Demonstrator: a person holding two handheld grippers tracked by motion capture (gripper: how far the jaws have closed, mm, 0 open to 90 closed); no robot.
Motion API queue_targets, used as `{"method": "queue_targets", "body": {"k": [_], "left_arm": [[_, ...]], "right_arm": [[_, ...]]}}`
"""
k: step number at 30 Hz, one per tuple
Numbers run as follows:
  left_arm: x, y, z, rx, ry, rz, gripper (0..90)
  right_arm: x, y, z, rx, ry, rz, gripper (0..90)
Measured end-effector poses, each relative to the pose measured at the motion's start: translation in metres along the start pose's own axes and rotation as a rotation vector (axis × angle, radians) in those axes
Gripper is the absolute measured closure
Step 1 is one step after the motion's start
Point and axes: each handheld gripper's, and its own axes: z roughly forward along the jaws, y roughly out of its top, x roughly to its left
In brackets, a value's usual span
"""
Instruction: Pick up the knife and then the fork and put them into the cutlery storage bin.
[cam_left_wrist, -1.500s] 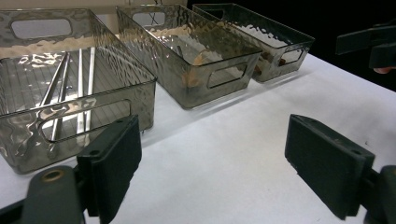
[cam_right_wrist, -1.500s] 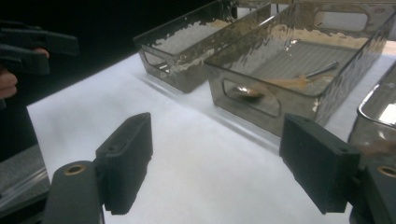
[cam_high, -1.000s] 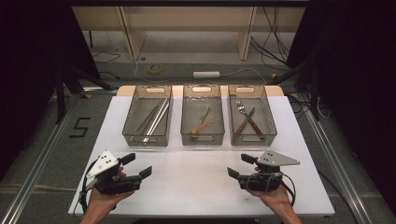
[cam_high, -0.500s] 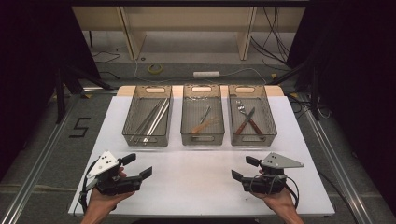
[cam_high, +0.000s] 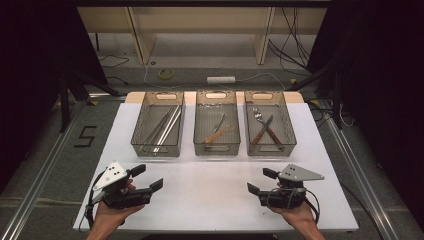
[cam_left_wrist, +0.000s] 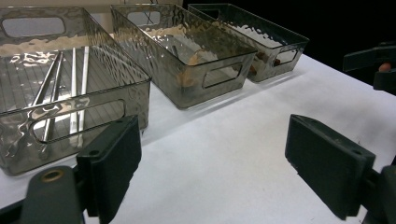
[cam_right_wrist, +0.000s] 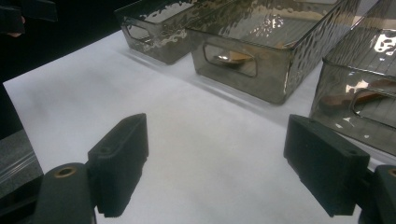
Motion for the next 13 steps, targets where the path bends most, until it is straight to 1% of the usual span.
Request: {"method": "queue_targets", "body": {"k": [13], "left_arm": [[0.0000,0.0000,0.0003,0.001,0.000,0.000,18.0]], "right_arm": [[0.0004,0.0002,0.0003,-0.002,-0.002,-0.002,22.7]]}}
